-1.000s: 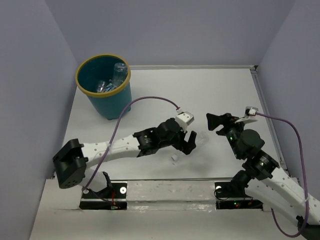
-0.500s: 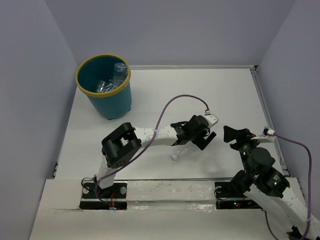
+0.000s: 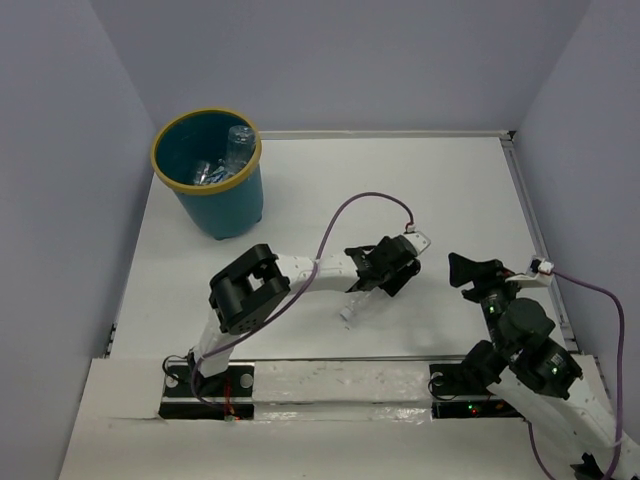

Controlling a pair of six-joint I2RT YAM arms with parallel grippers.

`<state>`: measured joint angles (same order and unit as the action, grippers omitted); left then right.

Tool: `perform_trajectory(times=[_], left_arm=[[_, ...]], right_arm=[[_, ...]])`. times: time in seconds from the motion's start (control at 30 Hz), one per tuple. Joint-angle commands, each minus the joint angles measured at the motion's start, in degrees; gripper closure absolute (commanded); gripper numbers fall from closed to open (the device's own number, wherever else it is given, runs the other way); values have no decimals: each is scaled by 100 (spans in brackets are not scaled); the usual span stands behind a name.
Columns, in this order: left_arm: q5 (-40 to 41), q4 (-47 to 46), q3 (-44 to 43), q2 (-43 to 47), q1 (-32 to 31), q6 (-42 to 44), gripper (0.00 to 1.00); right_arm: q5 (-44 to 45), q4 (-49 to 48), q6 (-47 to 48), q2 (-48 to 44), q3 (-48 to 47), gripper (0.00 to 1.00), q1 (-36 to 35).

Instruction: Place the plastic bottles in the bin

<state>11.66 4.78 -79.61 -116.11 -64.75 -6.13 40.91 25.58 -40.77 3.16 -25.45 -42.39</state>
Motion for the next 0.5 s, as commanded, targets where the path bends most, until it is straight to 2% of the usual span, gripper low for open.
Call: perform_trajectory(times=[0.0, 0.27, 0.37, 0.47], left_arm=[[363, -169, 209, 1491, 76, -81, 40], [670, -434, 543, 3620, 472, -371, 45], [881, -609, 605, 4438, 840, -573, 45], [1083, -592, 552, 5185, 1481, -705, 46]], right_arm=[[-144, -97, -1, -149, -293, 28, -6], [-698, -291, -88, 193, -276, 28, -6], [-970, -422, -238, 501, -145, 28, -6], [-1304, -738, -370, 721, 66, 28, -6]])
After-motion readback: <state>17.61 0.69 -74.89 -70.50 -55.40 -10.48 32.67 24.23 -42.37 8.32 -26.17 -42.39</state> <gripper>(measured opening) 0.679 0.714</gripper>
